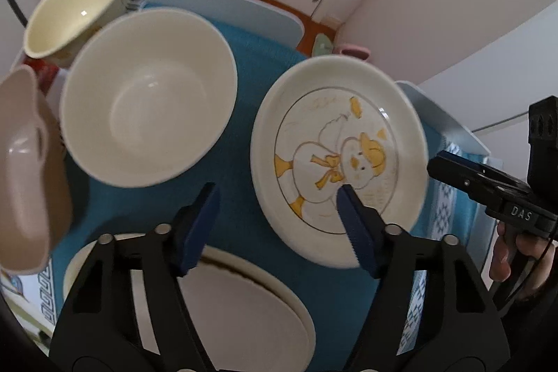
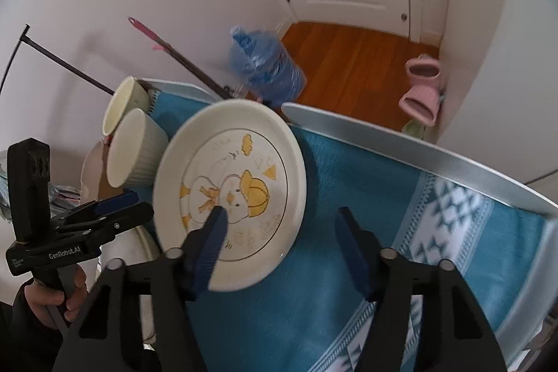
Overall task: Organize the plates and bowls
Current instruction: 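Move both grippers to the duck-drawing plate and grasp its rim, then lift the duck-drawing plate and carry it toward the plate stack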
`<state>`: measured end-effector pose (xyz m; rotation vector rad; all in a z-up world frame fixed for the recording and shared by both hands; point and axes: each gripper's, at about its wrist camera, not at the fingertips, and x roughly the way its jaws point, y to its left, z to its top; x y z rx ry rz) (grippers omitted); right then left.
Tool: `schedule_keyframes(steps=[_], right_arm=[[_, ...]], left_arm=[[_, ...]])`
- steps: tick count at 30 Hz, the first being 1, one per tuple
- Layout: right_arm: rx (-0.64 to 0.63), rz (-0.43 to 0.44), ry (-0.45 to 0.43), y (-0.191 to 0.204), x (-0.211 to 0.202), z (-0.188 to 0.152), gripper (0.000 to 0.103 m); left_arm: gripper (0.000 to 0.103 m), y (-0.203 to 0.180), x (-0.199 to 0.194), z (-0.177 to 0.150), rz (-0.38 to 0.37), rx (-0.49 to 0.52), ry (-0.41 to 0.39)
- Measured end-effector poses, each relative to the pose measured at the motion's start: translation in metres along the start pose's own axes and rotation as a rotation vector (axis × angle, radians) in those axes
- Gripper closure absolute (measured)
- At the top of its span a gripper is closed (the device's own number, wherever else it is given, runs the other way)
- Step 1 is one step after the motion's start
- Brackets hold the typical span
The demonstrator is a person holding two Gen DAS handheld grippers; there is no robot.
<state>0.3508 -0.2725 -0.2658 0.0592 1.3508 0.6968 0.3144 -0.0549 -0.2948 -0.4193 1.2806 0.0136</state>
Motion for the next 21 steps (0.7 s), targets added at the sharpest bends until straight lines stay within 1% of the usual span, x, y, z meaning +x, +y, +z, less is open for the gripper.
schedule_keyframes(steps=[4, 5, 6, 8, 11, 13, 14, 15, 16, 19, 21], right_arm=[[-0.005, 0.015, 0.025, -0.005, 0.014, 0.003, 0.061], [-0.008, 0.018, 0.029, -0.006, 0.016, 0.004, 0.062], [-0.01, 0.02, 0.034, -0.007, 0.018, 0.005, 0.067], [-0.018, 0.025, 0.042, -0.007, 0.021, 0.005, 0.068], [-0.022, 0.027, 0.048, -0.009, 0.024, 0.004, 0.073], [-0.023, 0.029, 0.049, -0.009, 0.029, 0.004, 0.079], [-0.027, 0.028, 0.05, -0.008, 0.029, 0.003, 0.081], [-0.031, 0.026, 0.051, -0.007, 0.031, 0.004, 0.086], [-0.038, 0.016, 0.048, -0.006, 0.031, 0.004, 0.088], [-0.049, 0.001, 0.032, -0.005, 0.03, 0.002, 0.091], [-0.055, -0.002, 0.022, -0.004, 0.03, 0.001, 0.091]], left_arm=[[0.051, -0.002, 0.013, 0.001, -0.002, 0.005, 0.03], [0.052, -0.002, 0.016, 0.001, 0.002, 0.009, 0.034], [0.054, -0.002, 0.018, 0.001, 0.002, 0.01, 0.037], [0.057, -0.002, 0.022, 0.0, 0.002, 0.011, 0.042], [0.069, -0.002, 0.028, -0.001, 0.005, 0.011, 0.05], [0.084, -0.002, 0.031, -0.002, 0.003, 0.011, 0.055], [0.085, -0.002, 0.031, -0.003, 0.012, 0.014, 0.052], [0.085, -0.001, 0.032, -0.003, 0.013, 0.016, 0.044], [0.085, -0.001, 0.032, -0.003, 0.013, 0.018, 0.041], [0.086, -0.003, 0.031, -0.006, 0.021, 0.025, 0.034], [0.086, -0.005, 0.029, -0.008, 0.035, 0.038, 0.028]])
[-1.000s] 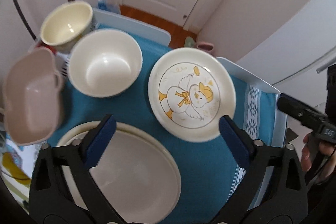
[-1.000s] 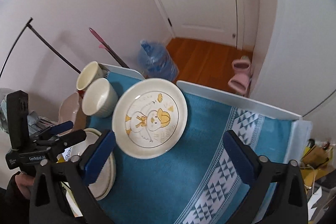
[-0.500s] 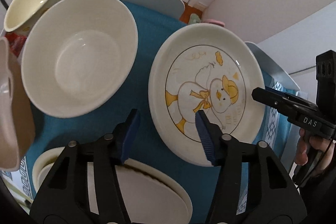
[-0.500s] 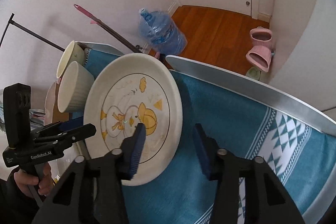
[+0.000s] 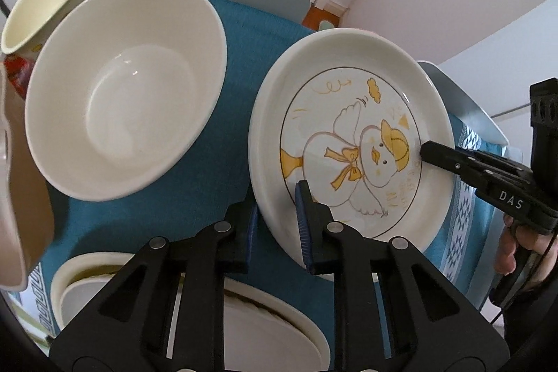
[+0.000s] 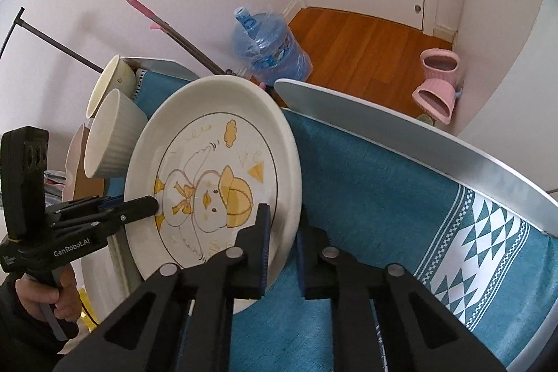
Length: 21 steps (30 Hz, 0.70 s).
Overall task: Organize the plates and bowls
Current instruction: 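Lift the duck-drawing plate and carry it toward the plate stack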
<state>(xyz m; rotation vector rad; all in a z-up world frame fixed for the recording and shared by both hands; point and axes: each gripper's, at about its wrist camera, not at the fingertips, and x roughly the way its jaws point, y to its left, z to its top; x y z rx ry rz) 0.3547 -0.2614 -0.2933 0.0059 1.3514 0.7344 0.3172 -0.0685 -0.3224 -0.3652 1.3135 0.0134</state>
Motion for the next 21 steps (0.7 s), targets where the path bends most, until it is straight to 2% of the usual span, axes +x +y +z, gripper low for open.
schedule_keyframes(steps=[7, 12, 21], right_arm=[[-0.008, -0.014, -0.019, 0.002, -0.007, -0.008, 0.091], [0.005, -0.02, -0.064, 0.005, -0.023, -0.014, 0.091], [-0.007, -0.042, -0.182, 0.033, -0.084, -0.035, 0.091]], left_arm=[[0.086, -0.007, -0.014, -0.002, 0.002, 0.032, -0.033], [0.086, -0.017, -0.028, -0.012, 0.001, 0.064, -0.064], [0.086, -0.024, -0.096, -0.034, -0.033, 0.103, -0.18]])
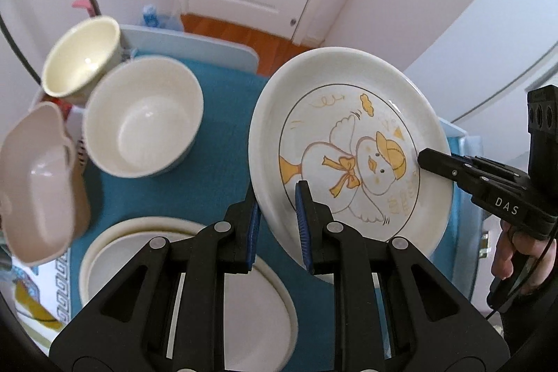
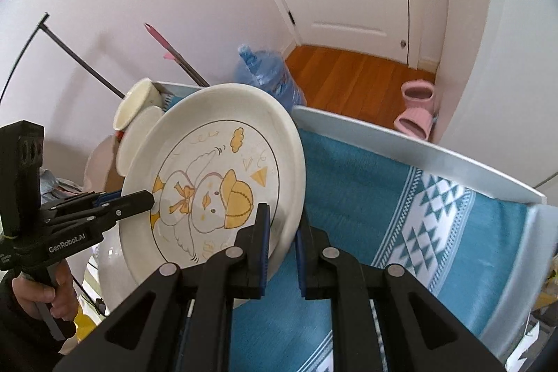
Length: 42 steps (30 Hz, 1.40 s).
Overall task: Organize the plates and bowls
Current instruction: 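Lift the duck-drawing plate and carry it toward the plate stack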
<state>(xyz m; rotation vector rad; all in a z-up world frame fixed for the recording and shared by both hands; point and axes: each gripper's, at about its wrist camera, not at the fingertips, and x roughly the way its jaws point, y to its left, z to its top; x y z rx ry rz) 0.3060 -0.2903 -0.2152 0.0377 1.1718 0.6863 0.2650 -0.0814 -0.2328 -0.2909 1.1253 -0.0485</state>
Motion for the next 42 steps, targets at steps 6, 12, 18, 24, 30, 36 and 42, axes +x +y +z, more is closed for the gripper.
schedule_keyframes(steps=[6, 12, 18, 24, 30, 36, 42], right_arm=[[-0.033, 0.001, -0.058, 0.032, -0.043, -0.016, 0.091], [-0.068, 0.015, -0.078, 0.066, -0.062, -0.039, 0.09], [-0.072, 0.011, -0.069, 0.101, -0.061, -0.067, 0.09], [-0.016, -0.014, -0.029, 0.128, -0.036, -0.097, 0.09], [0.086, -0.063, -0.023, 0.146, -0.009, -0.125, 0.09], [0.158, -0.122, -0.03, 0.155, 0.009, -0.141, 0.09], [0.201, -0.166, -0.052, 0.161, 0.02, -0.15, 0.09]], left_arm=[[0.086, 0.008, -0.06, -0.013, 0.001, 0.004, -0.084], [0.086, 0.019, -0.092, -0.033, 0.027, -0.003, -0.105], [0.086, 0.041, -0.104, -0.062, 0.037, -0.011, -0.081], [0.086, 0.078, -0.092, -0.075, 0.02, 0.018, -0.022], [0.086, 0.104, -0.07, -0.086, -0.004, 0.089, 0.038], [0.086, 0.121, -0.038, -0.098, -0.021, 0.171, 0.096], [0.086, 0.13, -0.015, -0.1, -0.026, 0.232, 0.117]])
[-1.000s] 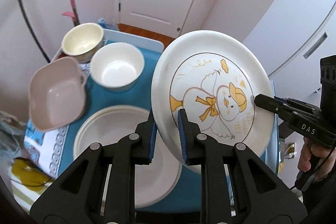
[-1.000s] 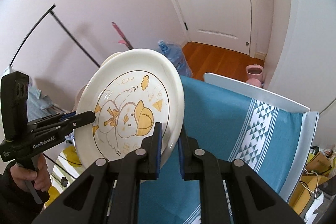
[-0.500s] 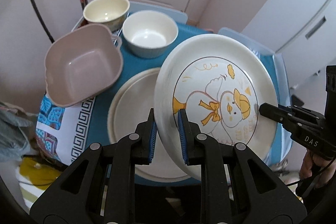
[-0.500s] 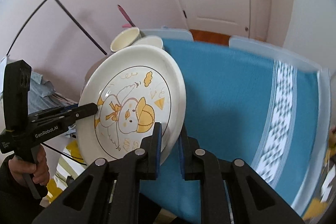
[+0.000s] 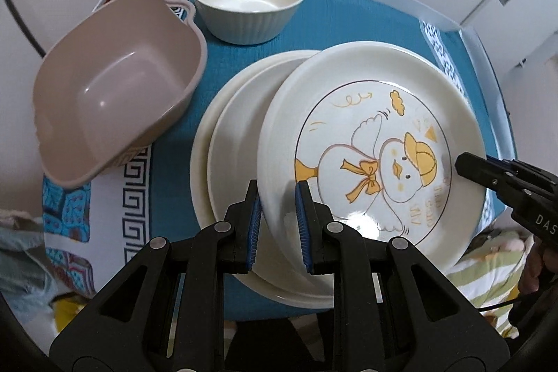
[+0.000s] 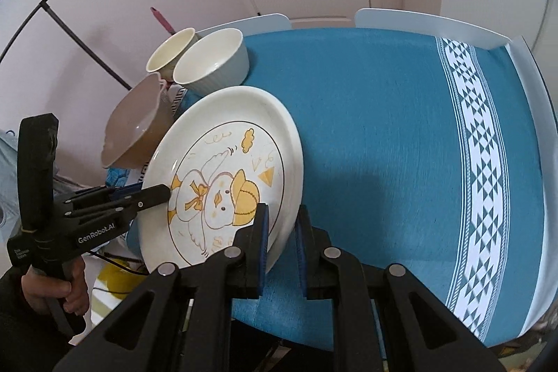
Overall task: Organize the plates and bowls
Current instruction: 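Lift the duck-drawing plate and carry it toward the plate stack, then lower the duck-drawing plate onto the white plate stack and open both grippers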
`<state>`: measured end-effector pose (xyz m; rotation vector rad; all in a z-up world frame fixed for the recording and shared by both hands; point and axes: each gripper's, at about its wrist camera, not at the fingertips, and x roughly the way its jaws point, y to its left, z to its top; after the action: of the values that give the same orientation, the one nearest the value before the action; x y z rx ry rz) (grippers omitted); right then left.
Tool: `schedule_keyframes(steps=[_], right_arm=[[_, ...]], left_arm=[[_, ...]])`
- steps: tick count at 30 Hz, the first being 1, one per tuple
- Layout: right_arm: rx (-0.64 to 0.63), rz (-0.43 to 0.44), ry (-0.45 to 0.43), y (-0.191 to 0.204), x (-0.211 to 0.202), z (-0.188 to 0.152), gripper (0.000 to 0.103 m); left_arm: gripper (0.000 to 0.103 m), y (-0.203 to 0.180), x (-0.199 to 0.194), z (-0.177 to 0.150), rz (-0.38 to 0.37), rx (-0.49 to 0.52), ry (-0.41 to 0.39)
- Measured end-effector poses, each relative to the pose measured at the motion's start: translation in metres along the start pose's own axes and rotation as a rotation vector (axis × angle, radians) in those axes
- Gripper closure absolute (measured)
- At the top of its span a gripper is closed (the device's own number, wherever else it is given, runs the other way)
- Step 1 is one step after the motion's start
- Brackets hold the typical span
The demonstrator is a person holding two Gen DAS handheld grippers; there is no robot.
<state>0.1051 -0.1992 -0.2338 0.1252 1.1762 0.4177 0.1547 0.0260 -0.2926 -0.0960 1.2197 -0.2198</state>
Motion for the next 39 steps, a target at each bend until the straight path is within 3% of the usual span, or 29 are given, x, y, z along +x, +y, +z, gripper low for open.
schedule_keyframes(steps=[7, 17, 39], right_arm=[[0.03, -0.032, -0.021, 0.004, 0.003, -0.007, 0.09], [0.03, -0.062, -0.033, 0.011, 0.008, -0.012, 0.09], [-0.041, -0.121, -0.03, 0.021, 0.021, -0.009, 0.09]], left_arm=[[0.086, 0.0, 0.007, 0.0, 0.016, 0.061, -0.002], [0.086, -0.019, 0.005, 0.0, 0.152, 0.197, -0.047], [0.086, -0.027, -0.008, -0.009, 0.267, 0.308, -0.11]])
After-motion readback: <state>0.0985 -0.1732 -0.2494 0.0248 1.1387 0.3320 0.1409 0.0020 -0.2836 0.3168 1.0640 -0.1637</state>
